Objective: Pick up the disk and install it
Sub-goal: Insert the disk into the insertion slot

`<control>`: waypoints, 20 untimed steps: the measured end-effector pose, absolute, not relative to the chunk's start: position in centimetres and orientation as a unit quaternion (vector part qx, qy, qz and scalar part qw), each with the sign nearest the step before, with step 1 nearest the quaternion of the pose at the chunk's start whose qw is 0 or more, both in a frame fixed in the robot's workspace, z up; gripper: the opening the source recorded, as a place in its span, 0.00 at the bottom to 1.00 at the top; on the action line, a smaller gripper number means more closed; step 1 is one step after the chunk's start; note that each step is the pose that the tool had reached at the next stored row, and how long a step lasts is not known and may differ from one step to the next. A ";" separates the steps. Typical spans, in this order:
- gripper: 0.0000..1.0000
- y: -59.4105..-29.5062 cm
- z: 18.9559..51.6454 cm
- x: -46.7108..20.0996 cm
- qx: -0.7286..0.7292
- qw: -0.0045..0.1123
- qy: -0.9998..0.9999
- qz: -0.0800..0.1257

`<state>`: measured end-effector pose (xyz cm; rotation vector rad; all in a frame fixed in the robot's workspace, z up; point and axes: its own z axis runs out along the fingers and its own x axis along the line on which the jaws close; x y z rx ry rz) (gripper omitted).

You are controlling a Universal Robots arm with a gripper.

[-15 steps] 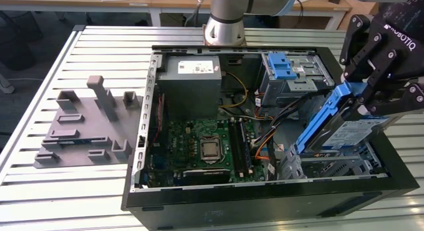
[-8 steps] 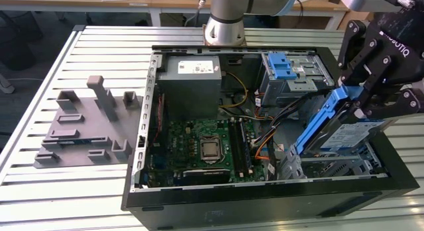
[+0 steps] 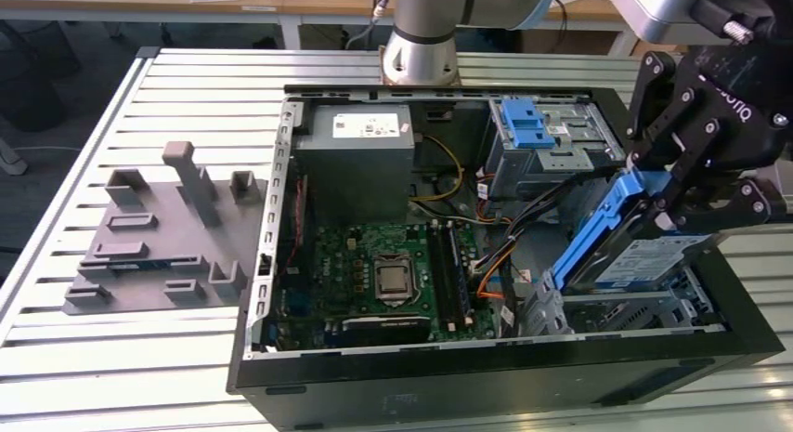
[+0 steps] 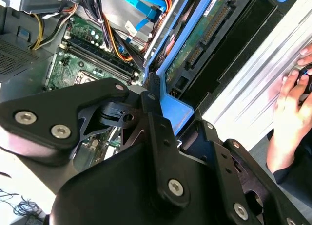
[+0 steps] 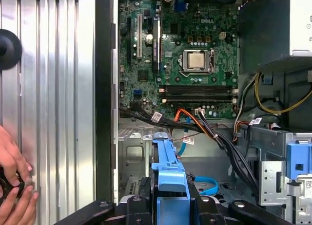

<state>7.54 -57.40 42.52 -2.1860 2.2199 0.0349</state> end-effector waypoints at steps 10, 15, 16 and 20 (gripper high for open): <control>0.36 -57.4 41.8 7.5 -0.702 0.013 0.712 0.011; 0.36 -57.4 41.4 7.5 -0.702 0.013 0.712 0.011; 0.36 -57.4 41.4 7.5 -0.702 0.013 0.712 0.011; 0.36 -57.4 41.1 7.5 -0.702 0.013 0.712 0.011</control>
